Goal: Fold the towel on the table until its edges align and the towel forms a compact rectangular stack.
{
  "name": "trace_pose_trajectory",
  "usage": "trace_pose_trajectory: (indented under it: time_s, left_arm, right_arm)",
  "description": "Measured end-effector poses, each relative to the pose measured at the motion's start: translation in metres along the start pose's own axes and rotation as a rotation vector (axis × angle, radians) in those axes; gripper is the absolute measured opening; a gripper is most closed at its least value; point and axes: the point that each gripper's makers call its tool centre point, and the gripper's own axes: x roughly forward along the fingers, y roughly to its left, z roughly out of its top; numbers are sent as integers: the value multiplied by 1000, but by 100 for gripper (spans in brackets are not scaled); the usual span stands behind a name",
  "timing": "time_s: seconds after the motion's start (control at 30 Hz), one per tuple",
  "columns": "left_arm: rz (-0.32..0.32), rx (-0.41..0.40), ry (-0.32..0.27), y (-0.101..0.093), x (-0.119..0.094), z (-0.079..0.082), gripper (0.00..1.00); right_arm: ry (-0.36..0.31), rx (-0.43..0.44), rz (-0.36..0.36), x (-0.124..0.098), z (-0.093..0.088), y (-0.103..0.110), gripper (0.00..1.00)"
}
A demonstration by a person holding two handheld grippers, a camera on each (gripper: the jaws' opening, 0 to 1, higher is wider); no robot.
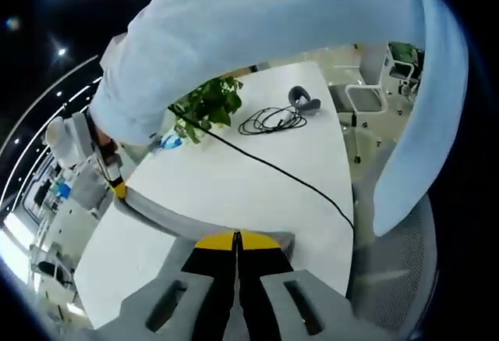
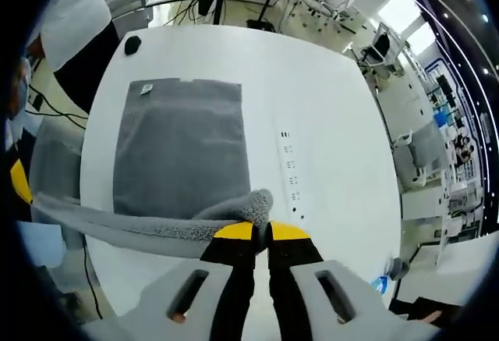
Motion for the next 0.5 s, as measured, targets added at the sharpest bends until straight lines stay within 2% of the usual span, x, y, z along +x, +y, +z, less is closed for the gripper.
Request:
trace_pose_trajectory:
  time_s: [0.5]
  left_arm:
    - [15,-28,6,15,-24,-29,0]
  right_arm:
    - [-10,-23,16,17,46,5,3]
